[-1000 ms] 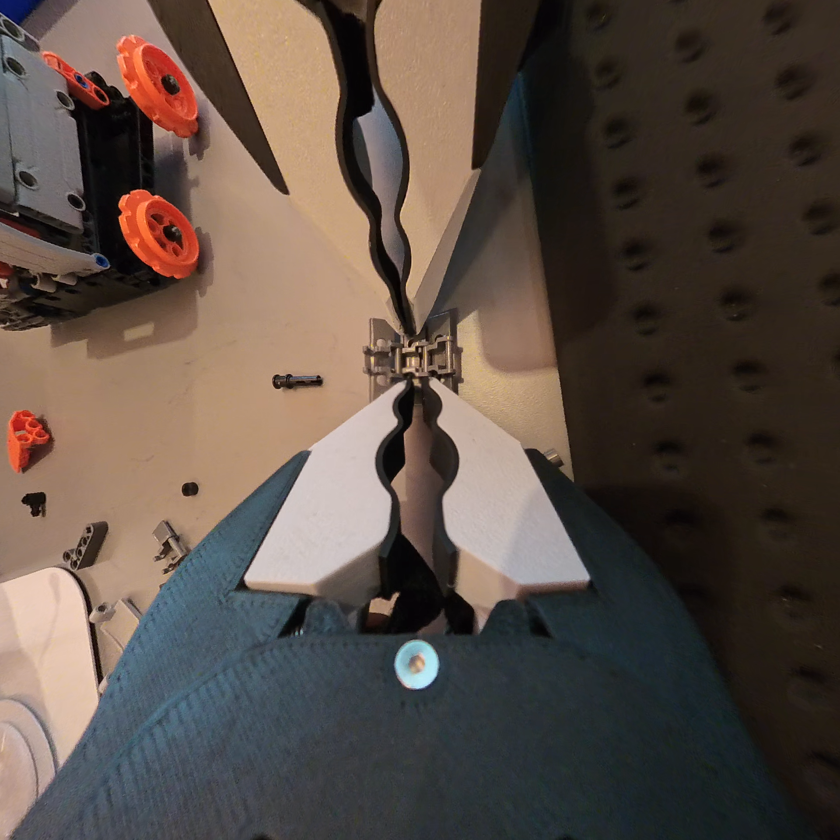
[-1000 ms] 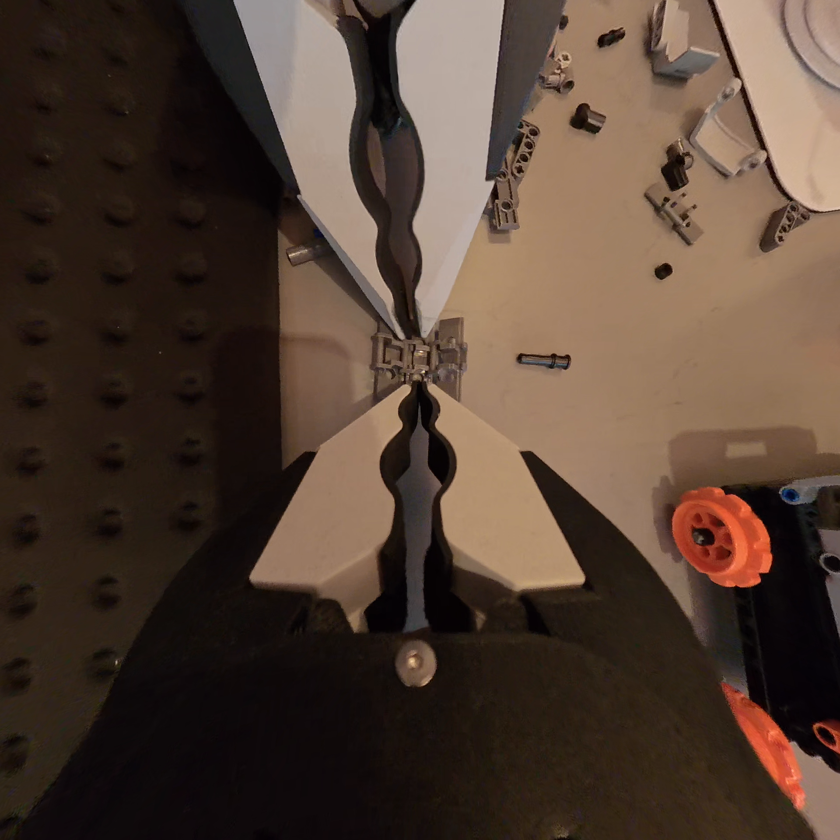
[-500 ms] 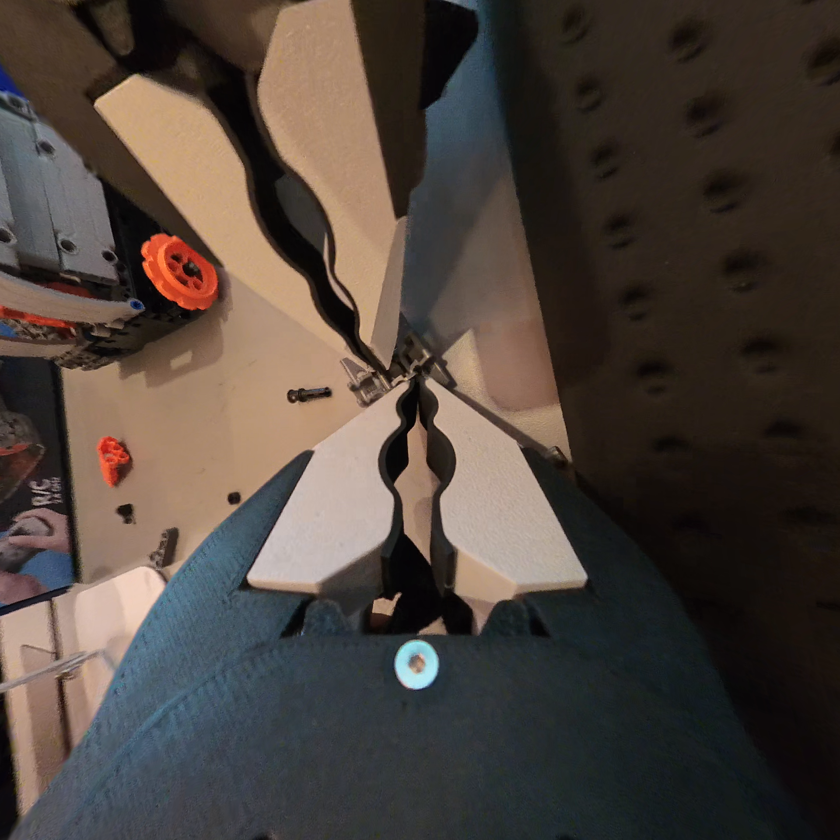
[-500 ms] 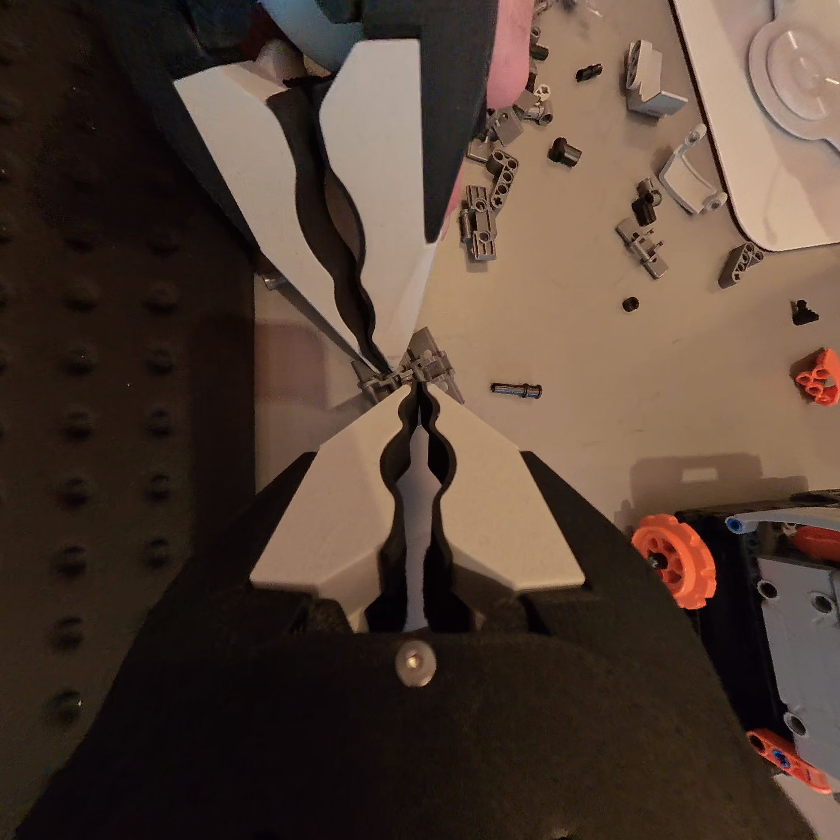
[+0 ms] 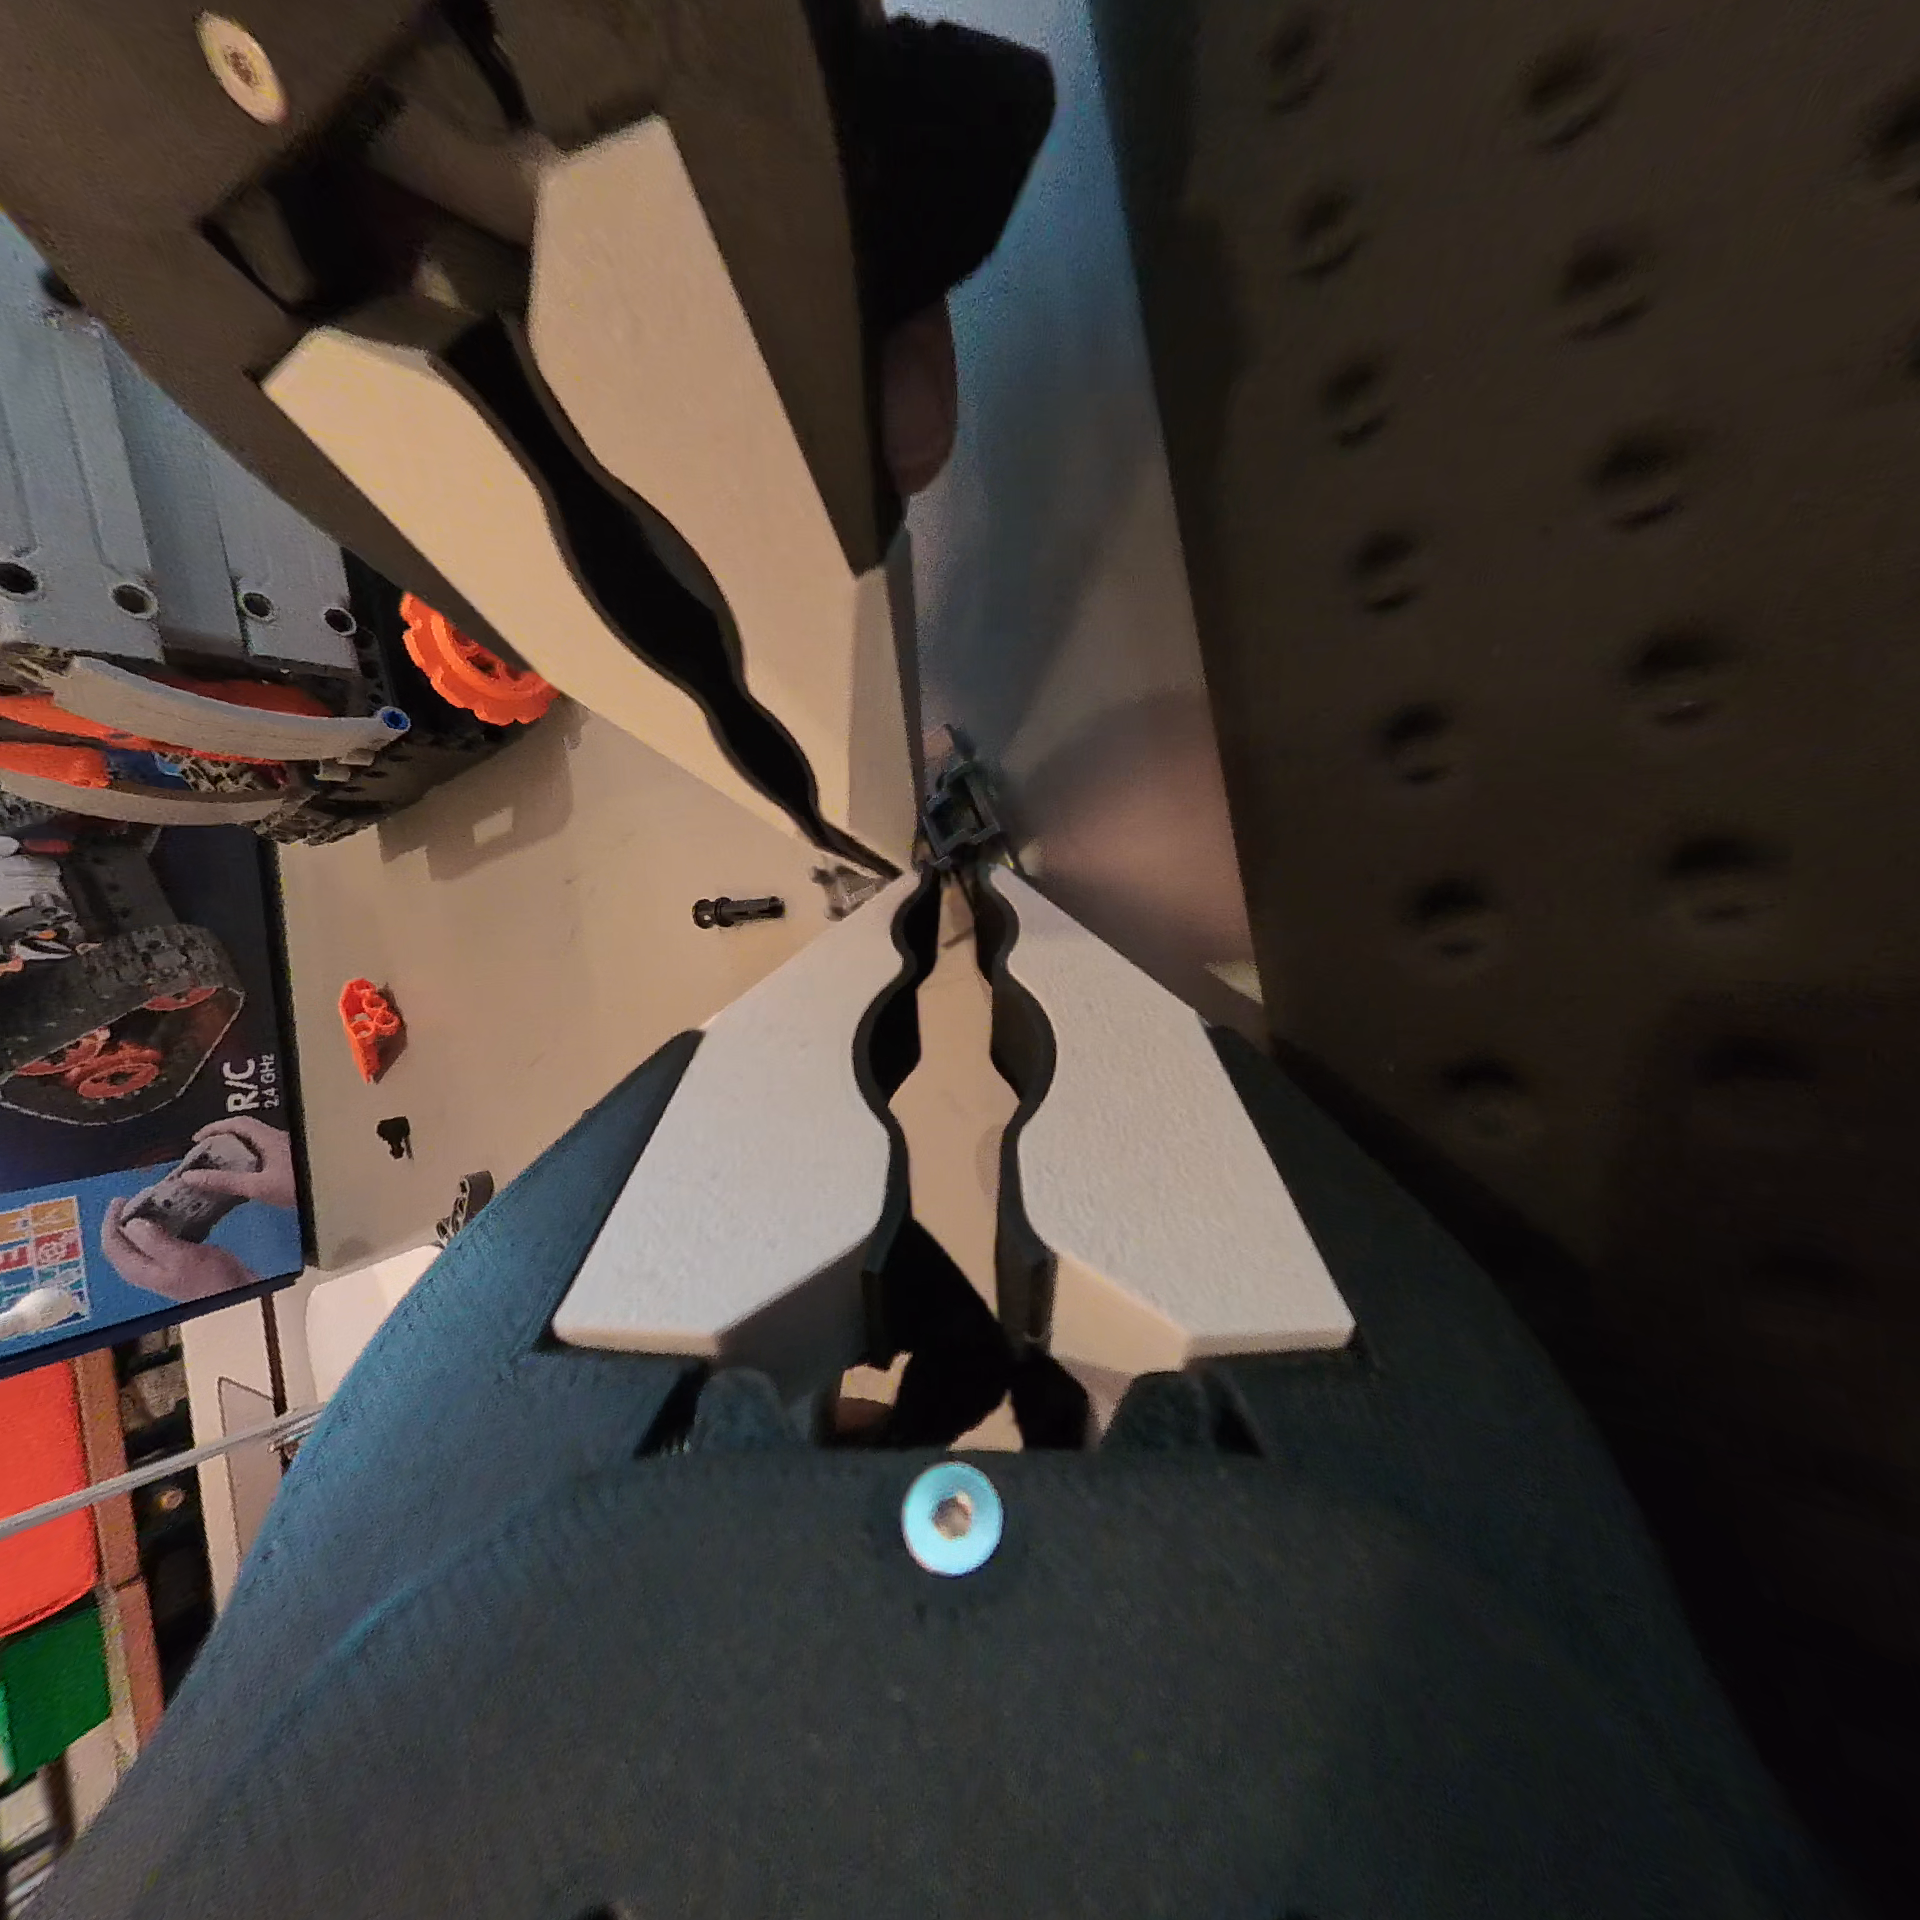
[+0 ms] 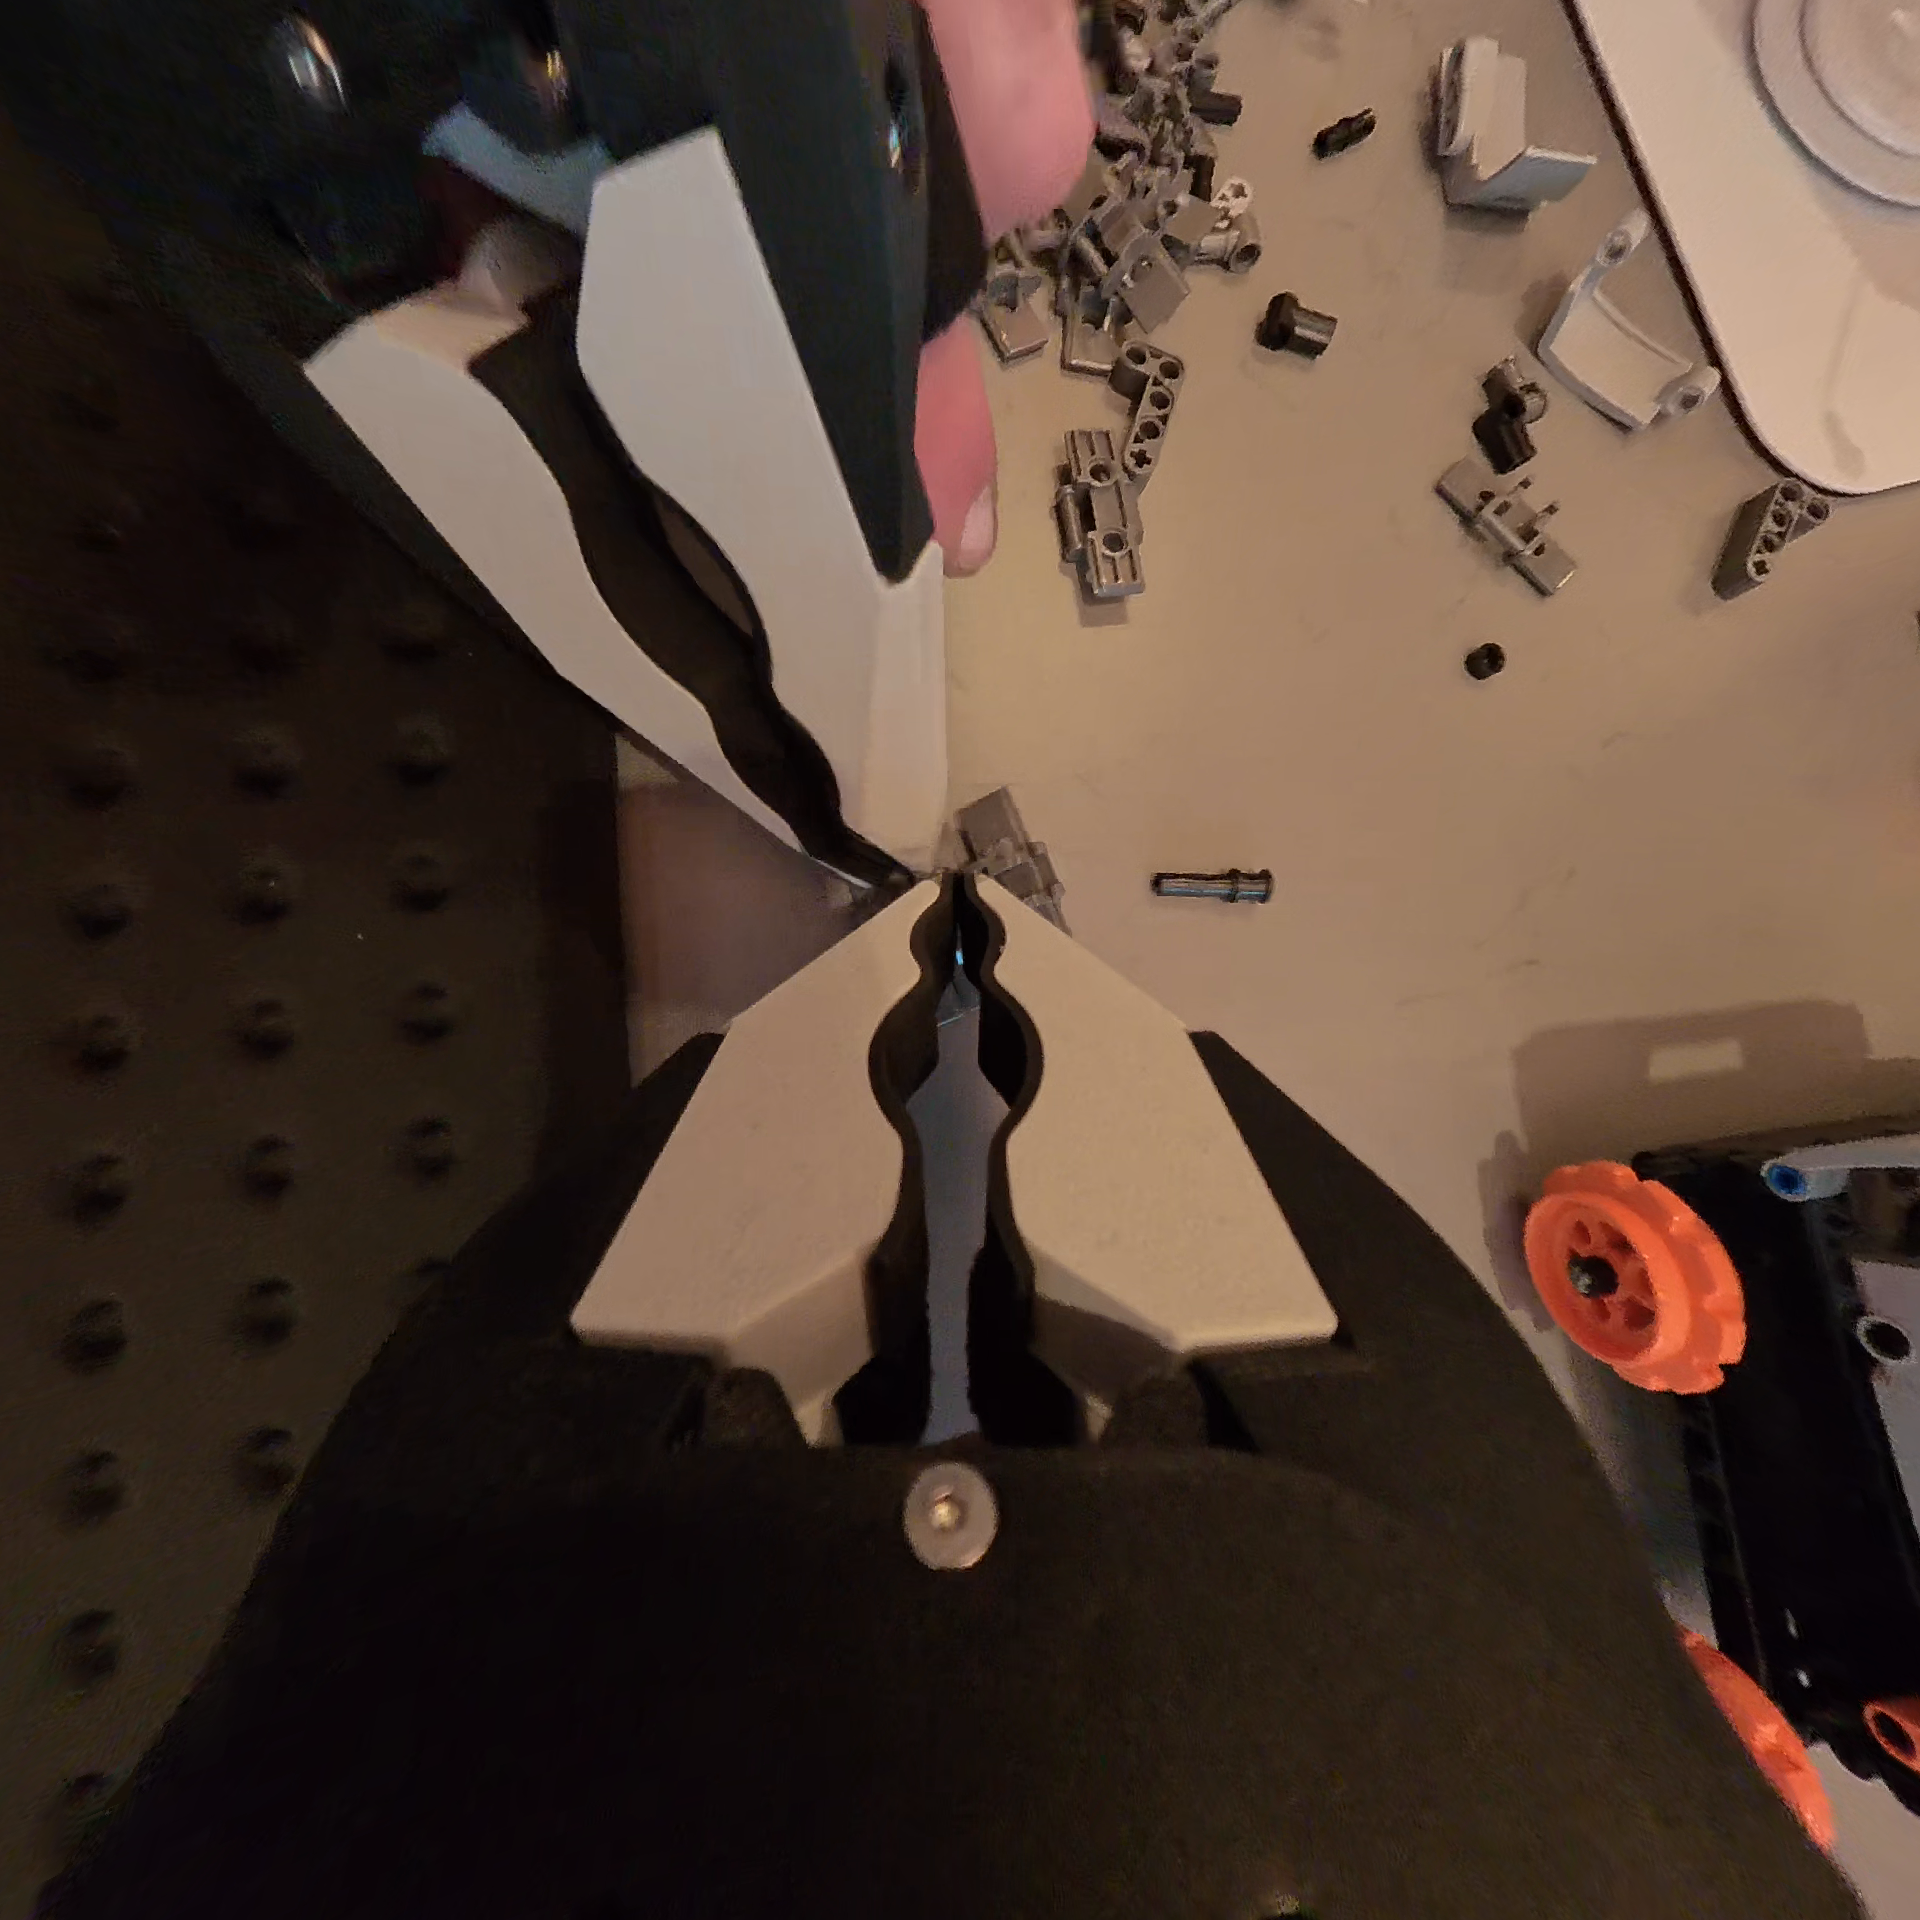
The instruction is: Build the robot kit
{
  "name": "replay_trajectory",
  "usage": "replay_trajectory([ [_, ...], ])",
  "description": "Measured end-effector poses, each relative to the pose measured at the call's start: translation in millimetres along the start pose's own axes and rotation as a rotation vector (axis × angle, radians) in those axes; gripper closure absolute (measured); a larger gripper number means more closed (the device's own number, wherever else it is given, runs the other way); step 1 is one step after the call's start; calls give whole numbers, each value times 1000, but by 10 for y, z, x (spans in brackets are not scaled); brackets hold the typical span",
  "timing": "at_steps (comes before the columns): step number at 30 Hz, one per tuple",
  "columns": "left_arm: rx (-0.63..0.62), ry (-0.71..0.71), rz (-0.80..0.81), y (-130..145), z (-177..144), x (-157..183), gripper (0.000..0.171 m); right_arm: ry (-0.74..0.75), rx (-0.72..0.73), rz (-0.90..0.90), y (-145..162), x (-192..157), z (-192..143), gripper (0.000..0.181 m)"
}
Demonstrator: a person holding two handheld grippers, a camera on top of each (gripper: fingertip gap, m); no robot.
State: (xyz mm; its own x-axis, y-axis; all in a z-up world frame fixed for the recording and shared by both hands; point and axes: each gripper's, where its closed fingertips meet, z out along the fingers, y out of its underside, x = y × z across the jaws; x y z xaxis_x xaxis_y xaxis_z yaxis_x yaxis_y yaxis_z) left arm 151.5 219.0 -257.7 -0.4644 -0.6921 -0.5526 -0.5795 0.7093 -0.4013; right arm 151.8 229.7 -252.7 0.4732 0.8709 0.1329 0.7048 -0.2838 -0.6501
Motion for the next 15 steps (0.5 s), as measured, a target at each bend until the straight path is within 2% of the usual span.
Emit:
replay_trajectory([
  [5, 47, -40, -30, -112, -1, -66, 167, 22, 29, 24, -46, 108, -93, 181],
  [15, 11, -63, -49, -106, 90, -39, 171, 33, -28, -55, 8, 119, -18, 181],
])
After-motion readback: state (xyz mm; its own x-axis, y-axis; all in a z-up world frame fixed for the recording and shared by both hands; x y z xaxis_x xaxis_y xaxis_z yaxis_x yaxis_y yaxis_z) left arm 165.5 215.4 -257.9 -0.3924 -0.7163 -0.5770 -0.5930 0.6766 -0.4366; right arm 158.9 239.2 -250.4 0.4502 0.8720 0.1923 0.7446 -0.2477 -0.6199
